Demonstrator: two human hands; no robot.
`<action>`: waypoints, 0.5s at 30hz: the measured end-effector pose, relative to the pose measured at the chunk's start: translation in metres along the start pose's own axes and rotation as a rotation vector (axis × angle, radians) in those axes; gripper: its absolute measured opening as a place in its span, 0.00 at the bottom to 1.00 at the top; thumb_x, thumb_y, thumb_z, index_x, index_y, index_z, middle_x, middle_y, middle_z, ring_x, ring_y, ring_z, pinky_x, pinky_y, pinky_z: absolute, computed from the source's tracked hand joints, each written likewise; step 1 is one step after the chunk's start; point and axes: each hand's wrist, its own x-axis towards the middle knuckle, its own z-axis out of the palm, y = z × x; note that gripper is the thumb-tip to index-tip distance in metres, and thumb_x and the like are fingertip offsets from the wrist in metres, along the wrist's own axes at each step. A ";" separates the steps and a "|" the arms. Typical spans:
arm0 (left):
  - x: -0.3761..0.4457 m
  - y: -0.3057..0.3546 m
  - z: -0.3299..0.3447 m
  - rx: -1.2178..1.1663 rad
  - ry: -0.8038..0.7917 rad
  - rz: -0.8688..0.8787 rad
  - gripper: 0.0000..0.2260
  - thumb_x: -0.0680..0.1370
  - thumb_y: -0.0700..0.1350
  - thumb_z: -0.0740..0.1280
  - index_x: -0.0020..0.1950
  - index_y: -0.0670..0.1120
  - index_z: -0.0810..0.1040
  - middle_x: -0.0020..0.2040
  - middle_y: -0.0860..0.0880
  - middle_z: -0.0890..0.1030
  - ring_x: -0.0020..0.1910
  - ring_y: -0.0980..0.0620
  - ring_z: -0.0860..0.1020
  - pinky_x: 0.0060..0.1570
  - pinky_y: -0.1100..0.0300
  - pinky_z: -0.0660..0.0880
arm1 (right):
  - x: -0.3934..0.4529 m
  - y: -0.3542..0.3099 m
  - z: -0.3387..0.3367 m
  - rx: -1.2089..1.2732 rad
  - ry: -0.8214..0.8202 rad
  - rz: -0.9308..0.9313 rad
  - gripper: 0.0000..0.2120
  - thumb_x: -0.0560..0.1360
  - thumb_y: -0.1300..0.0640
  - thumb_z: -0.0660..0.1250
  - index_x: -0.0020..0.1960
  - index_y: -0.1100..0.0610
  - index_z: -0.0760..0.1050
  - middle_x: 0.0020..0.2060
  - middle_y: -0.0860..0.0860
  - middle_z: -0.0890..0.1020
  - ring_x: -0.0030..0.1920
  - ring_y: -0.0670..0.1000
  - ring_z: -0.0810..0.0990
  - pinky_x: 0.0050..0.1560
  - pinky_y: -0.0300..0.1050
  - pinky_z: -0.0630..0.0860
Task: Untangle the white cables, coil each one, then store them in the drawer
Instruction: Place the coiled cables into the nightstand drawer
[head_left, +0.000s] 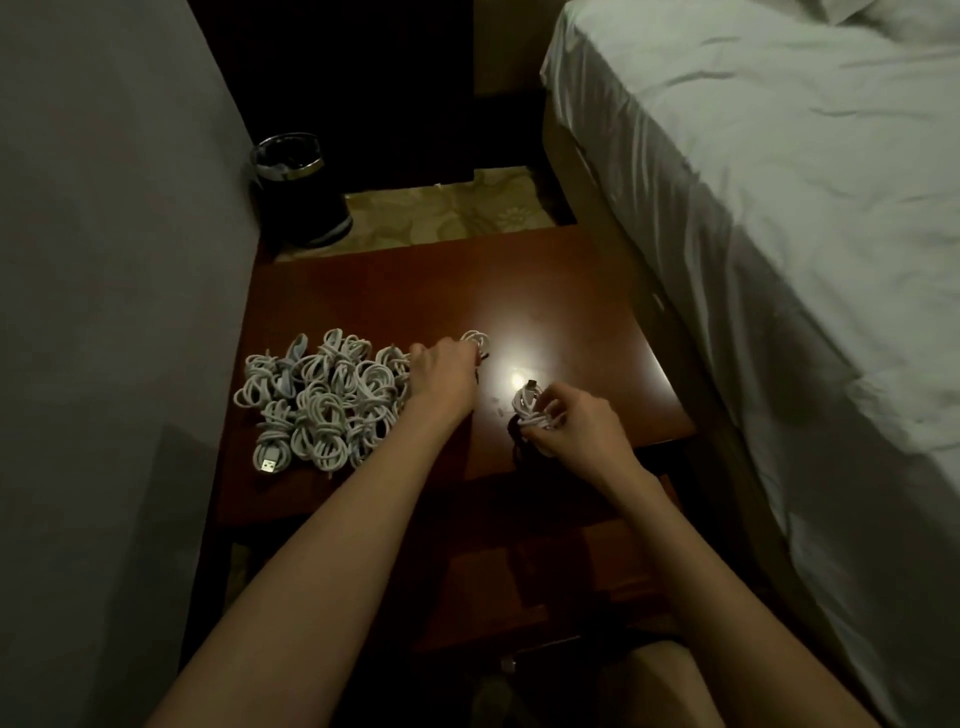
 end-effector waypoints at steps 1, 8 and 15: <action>-0.001 0.002 0.000 0.001 0.004 -0.009 0.13 0.79 0.38 0.61 0.60 0.48 0.78 0.57 0.44 0.80 0.58 0.44 0.77 0.59 0.51 0.65 | -0.008 0.008 -0.009 0.013 -0.032 -0.002 0.13 0.70 0.50 0.75 0.50 0.53 0.77 0.45 0.50 0.81 0.46 0.51 0.81 0.44 0.45 0.77; -0.049 0.026 -0.004 -0.294 0.102 -0.009 0.07 0.76 0.42 0.69 0.52 0.46 0.83 0.52 0.45 0.83 0.52 0.45 0.80 0.59 0.51 0.72 | -0.053 0.051 -0.037 -0.074 -0.251 0.008 0.13 0.69 0.52 0.77 0.48 0.55 0.78 0.46 0.51 0.82 0.47 0.49 0.80 0.45 0.43 0.77; -0.130 0.056 0.037 -0.554 -0.001 -0.070 0.04 0.75 0.39 0.71 0.47 0.45 0.84 0.51 0.48 0.80 0.49 0.49 0.81 0.49 0.59 0.78 | -0.063 0.089 -0.013 -0.269 -0.239 0.132 0.15 0.71 0.51 0.74 0.53 0.58 0.78 0.51 0.56 0.82 0.53 0.56 0.79 0.45 0.44 0.73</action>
